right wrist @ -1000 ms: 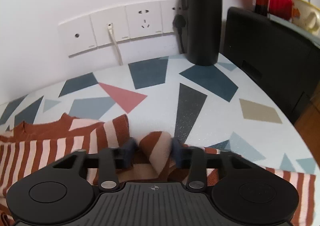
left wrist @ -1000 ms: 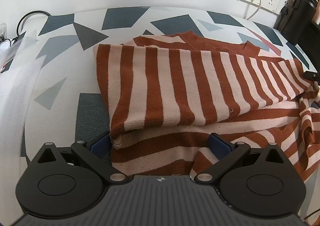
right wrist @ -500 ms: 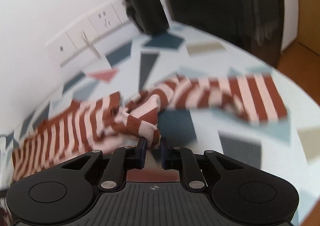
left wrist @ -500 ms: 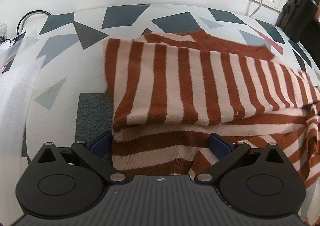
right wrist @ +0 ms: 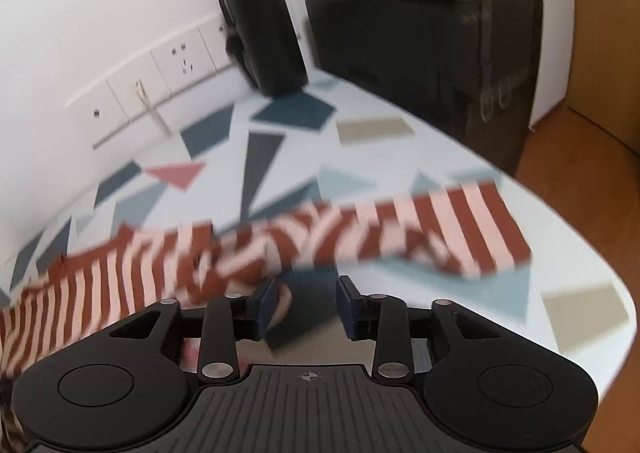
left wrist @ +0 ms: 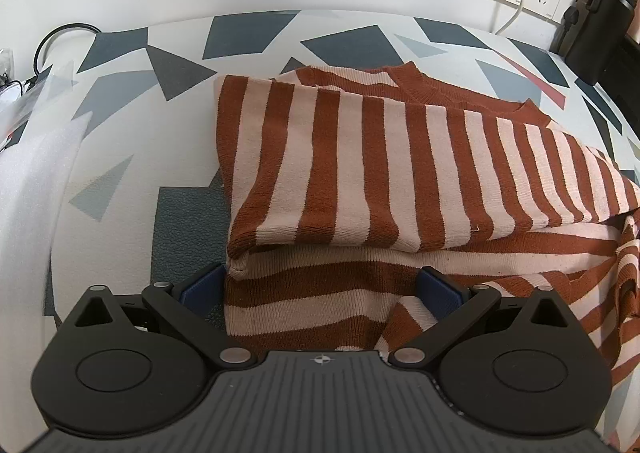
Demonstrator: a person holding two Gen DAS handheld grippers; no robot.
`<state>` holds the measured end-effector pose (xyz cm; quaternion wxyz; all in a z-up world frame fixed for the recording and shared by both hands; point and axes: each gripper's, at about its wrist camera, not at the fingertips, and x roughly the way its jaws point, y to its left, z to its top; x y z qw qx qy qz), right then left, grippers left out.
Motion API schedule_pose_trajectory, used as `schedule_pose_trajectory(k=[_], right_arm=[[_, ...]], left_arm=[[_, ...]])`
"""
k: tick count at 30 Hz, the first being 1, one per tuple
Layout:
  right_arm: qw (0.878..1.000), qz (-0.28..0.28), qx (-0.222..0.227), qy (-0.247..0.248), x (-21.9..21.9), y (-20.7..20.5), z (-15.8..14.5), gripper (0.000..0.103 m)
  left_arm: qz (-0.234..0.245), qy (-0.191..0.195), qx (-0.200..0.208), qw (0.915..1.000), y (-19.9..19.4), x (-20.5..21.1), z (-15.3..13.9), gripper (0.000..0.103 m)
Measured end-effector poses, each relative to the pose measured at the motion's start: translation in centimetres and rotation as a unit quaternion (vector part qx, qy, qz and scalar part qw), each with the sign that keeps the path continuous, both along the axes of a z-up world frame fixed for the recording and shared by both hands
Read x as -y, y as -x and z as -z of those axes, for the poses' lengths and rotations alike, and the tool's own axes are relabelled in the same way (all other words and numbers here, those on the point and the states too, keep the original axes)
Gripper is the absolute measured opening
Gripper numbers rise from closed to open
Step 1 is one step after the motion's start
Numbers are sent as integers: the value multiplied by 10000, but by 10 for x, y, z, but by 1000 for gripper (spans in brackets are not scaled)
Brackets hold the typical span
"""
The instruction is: Fold clothes
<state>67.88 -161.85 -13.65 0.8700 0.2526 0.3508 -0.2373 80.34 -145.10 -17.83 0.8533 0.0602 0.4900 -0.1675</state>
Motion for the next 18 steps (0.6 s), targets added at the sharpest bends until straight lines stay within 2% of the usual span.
schedule_pose_trajectory(k=[5,7,10,15,17,18], right_arm=[[9998,-82,90,153,12,-40,-8,40],[9994,-92,216,248,14,-51,-14,47],[9994,-42,231,271,21,-62,-15,52],[9997,-217,-116,-11,28,-65,3,52],[9989,-399,-249,-71,23,-65,13,46],[9981,-516,-315,-147,21,-65,18,38]], left_arm=[[4,-7,7,10000,0,0,0,103],[11,-7,12,10000,0,0,0,103],[18,-9,26,10000,1,0,0,103],[12,-1,66,10000,2,0,-1,103],[-2,15,90,10000,3,-1,-1,103],[-16,23,100,9999,3,-1,-1,103]])
